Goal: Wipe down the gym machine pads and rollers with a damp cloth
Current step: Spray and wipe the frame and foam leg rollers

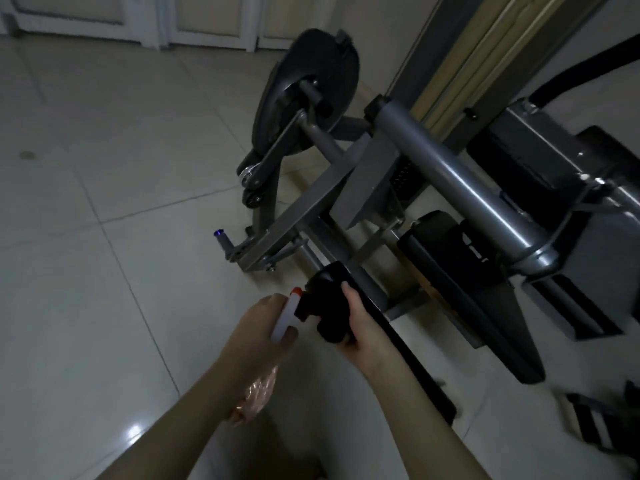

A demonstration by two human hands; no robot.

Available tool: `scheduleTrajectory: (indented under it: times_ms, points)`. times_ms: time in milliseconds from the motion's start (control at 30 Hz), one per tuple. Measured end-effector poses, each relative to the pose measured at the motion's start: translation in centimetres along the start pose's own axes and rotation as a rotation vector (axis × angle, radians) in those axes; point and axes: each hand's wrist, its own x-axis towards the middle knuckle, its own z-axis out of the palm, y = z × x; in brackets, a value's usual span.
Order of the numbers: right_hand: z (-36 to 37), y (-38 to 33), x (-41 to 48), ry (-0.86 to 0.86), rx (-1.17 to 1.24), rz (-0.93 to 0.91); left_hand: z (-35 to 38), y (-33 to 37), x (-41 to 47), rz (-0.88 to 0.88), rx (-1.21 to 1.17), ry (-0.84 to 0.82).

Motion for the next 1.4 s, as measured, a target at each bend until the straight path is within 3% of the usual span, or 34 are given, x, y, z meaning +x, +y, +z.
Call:
scheduleTrajectory:
  times_ms: [567,833,1067,1233,1400]
  points:
    - [2.8,-14.0,-4.1,-0.228,0.259,-0.167,-12.5,10.6,10.1,0.158,-0.111,0.022]
    - [6.5,-20.7,-4.8,-0.138,0.434,-0.258,-18.1,11.8,17.2,0.167,-0.208,-0.125]
    - [7.8,-25.9,-5.9,0.115,0.485,-0.459,-22.5,13.3,23.5,0.301,-0.131,-0.264]
    - [5.9,-27.7,-4.9,0.293,0.577,-0.505,-23.0,15.7,27.3,0.423,-0.139,-0.361]
    - [2.8,-28.8,-2.9,0.410,0.639,-0.490,-21.9,19.2,31.1,0.415,-0.202,-0.418]
